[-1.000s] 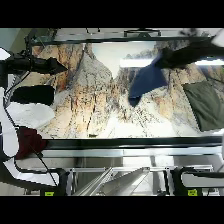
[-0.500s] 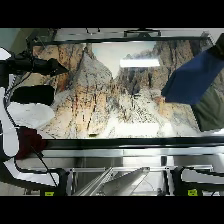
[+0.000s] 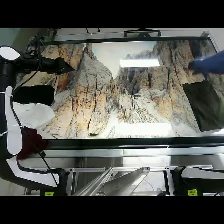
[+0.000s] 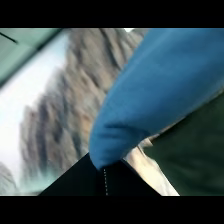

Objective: Fold the shirts.

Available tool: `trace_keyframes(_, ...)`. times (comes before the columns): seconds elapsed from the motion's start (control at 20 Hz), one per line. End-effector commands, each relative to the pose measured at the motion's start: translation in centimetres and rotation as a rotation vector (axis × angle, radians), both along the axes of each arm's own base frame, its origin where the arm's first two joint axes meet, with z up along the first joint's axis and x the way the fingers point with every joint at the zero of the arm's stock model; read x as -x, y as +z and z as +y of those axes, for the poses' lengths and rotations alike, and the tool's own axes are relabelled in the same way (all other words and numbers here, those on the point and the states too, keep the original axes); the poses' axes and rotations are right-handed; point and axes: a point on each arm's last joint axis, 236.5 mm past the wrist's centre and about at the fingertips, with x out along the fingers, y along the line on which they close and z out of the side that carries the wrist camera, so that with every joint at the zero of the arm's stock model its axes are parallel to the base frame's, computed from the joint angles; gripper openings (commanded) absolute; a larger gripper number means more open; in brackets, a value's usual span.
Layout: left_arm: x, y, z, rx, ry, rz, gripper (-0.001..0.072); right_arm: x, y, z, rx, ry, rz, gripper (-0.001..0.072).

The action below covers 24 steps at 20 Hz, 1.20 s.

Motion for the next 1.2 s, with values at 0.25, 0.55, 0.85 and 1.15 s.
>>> trace_keyframes(0.25,2.0,-5.3,-4.3,-0.001,-0.141,0.159,0.0004,16.4,-16.2,-2.5,-0.220,-0.359,0.338,0.0013)
trace_keyframes(0.55,2.3,-7.2,-5.4,-0.001,-0.168,0.205,0.0004,20.7,-21.6,-3.1,-0.197,-0.343,0.518,0.0613)
trace_keyframes(0.85,1.8,-5.8,-4.2,-0.001,-0.165,0.182,0.0003,20.7,-17.1,-2.7,-0.184,-0.329,0.515,0.0314)
trace_keyframes(1.15,1.1,2.4,-2.5,0.022,-0.120,0.039,0.0003,10.6,-7.1,10.5,-0.119,0.091,0.148,0.0013)
